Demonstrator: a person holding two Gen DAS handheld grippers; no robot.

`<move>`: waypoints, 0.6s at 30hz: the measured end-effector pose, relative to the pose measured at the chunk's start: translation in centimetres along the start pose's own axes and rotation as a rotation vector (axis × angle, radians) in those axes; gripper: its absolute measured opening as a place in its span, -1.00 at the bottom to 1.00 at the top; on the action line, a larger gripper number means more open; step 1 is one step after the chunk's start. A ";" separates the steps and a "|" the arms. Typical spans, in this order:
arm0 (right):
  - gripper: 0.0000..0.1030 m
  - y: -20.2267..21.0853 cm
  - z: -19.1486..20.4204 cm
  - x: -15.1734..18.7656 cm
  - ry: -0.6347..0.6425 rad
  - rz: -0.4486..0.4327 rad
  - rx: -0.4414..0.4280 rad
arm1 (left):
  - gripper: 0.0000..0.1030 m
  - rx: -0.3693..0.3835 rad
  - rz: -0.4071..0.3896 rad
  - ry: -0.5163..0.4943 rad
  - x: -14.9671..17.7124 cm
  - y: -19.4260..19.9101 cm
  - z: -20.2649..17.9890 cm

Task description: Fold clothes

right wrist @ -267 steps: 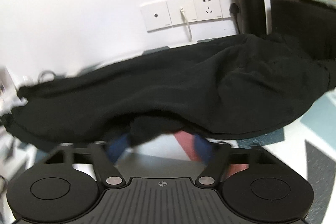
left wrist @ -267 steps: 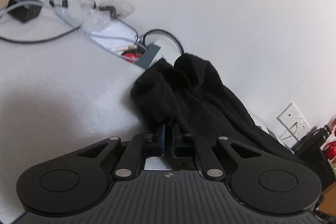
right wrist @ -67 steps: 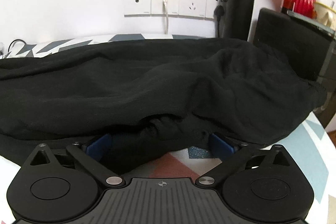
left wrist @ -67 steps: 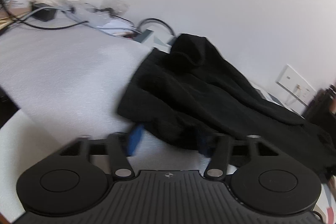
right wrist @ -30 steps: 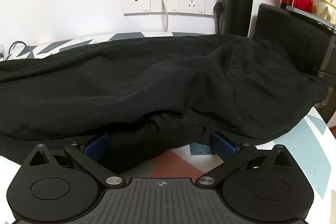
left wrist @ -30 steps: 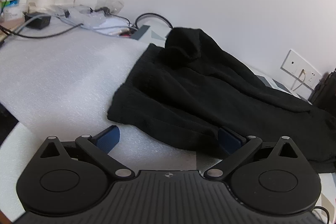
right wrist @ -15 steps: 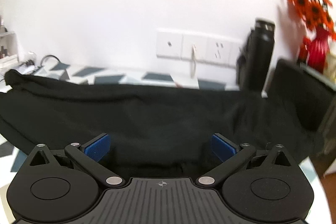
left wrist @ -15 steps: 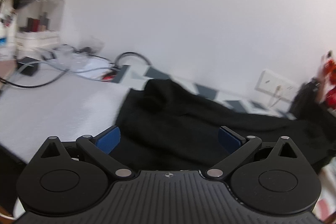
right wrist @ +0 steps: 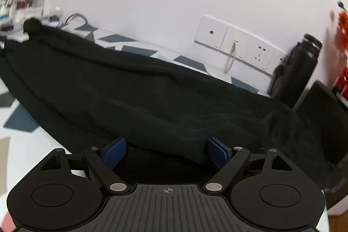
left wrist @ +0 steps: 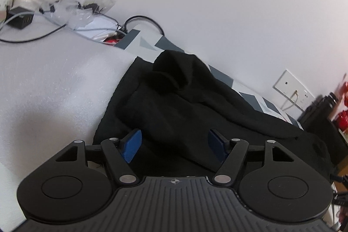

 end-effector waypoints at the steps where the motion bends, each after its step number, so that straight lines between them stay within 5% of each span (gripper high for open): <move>1: 0.50 -0.2 0.4 0.0 0.033 -0.001 0.010 | 0.33 -0.003 0.001 0.010 0.0 -0.3 0.3; 5: 0.43 -1.1 2.0 -0.1 0.155 -0.013 0.052 | 0.33 0.015 0.014 0.046 0.1 -1.5 1.1; 7: 0.11 -1.6 2.1 -0.5 0.165 -0.017 0.058 | 0.21 0.015 0.002 0.059 0.0 -1.9 1.4; 9: -0.51 -1.9 1.5 -1.0 0.123 -0.014 0.072 | -0.58 0.008 -0.017 0.074 -0.3 -2.0 1.7; 10: -0.63 -1.8 0.9 -1.3 0.084 -0.027 0.075 | -0.94 -0.009 -0.030 0.078 -0.4 -1.9 1.9; 18: -0.89 1.9 -4.8 -2.8 -0.176 -0.147 0.071 | -0.94 0.061 -0.146 -0.097 -1.4 3.2 -3.2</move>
Point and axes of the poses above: each gripper's, at about its wrist camera, not at the fingertips, and y roughly against the way its jaws point, z to its left, x to its underside, the point moved 6 cm from there along -y, roughly the way its jaws point, and after that the axes turned 14 degrees about x, right-handed, at the moved point
